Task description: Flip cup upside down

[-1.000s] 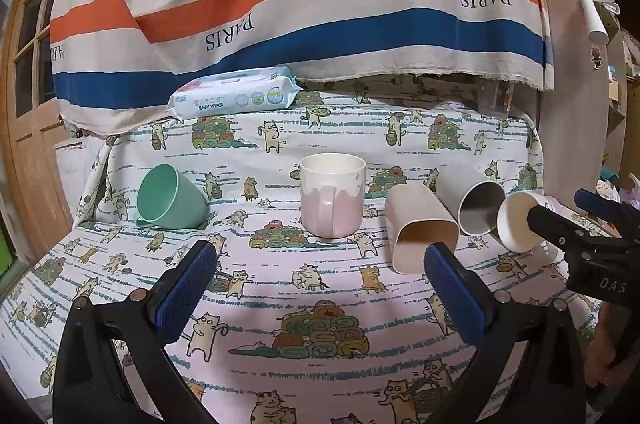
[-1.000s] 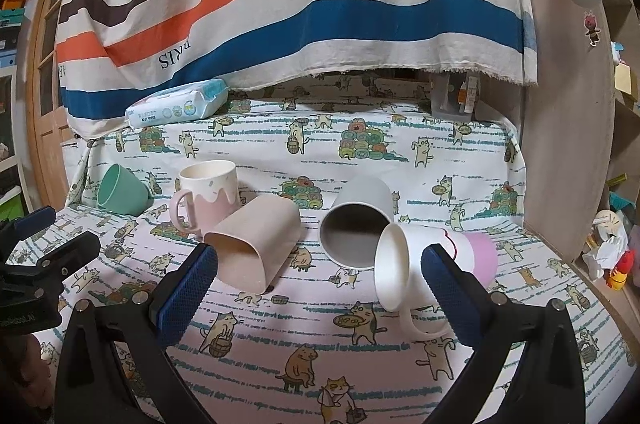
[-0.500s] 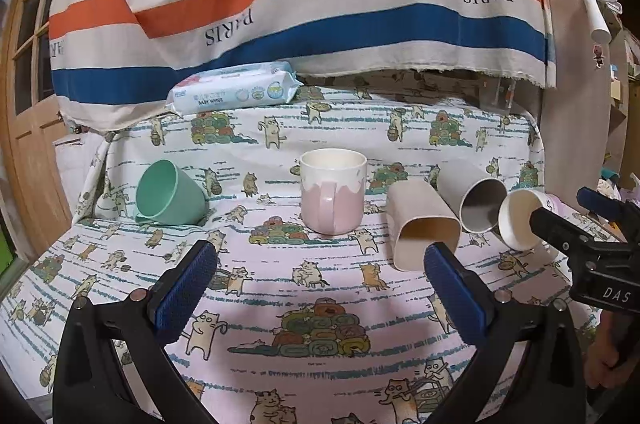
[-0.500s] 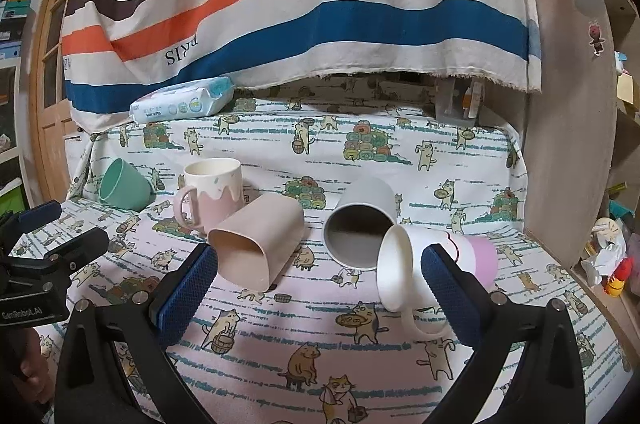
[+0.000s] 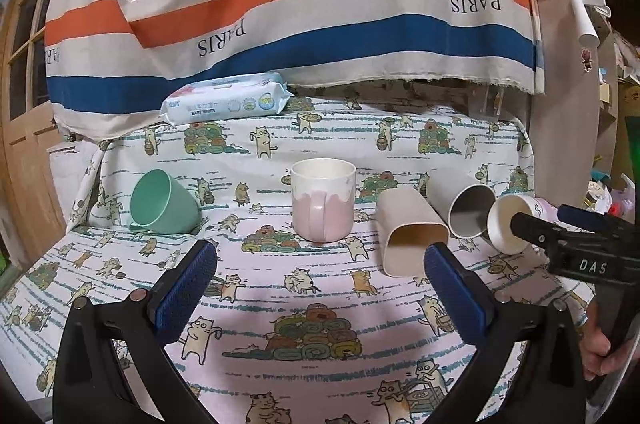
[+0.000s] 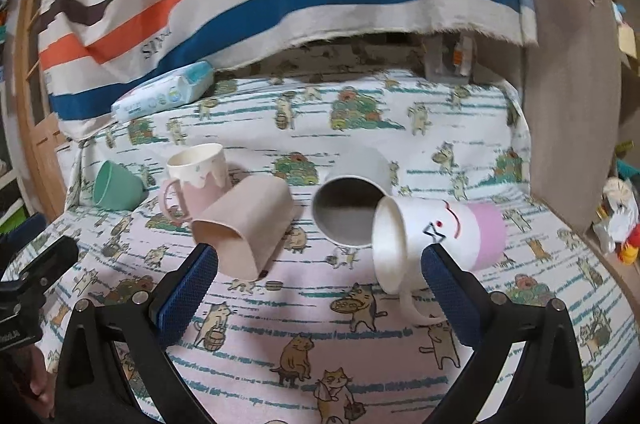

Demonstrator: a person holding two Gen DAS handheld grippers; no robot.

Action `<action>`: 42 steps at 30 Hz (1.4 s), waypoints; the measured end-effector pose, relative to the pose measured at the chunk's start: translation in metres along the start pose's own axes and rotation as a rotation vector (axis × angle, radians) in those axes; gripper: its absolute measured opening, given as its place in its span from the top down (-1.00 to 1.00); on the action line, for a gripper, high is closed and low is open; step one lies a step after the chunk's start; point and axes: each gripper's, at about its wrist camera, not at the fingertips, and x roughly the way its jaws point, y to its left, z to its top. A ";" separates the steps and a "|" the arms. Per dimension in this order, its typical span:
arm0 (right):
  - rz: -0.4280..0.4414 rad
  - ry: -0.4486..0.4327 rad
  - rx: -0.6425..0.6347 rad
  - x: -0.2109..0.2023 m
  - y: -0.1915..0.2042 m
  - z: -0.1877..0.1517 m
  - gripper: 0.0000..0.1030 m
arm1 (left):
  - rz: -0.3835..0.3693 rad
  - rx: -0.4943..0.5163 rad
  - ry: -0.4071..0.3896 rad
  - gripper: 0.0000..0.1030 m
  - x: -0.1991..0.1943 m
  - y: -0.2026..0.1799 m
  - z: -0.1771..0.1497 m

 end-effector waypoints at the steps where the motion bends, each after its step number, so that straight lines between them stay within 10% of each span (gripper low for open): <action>1: 0.013 0.006 0.010 0.001 -0.002 0.000 -0.99 | -0.001 -0.002 0.000 -1.00 0.000 0.000 0.000; 42: -0.023 -0.086 -0.125 -0.029 0.026 -0.007 -0.99 | 0.048 -0.037 0.005 -1.00 -0.006 0.008 0.002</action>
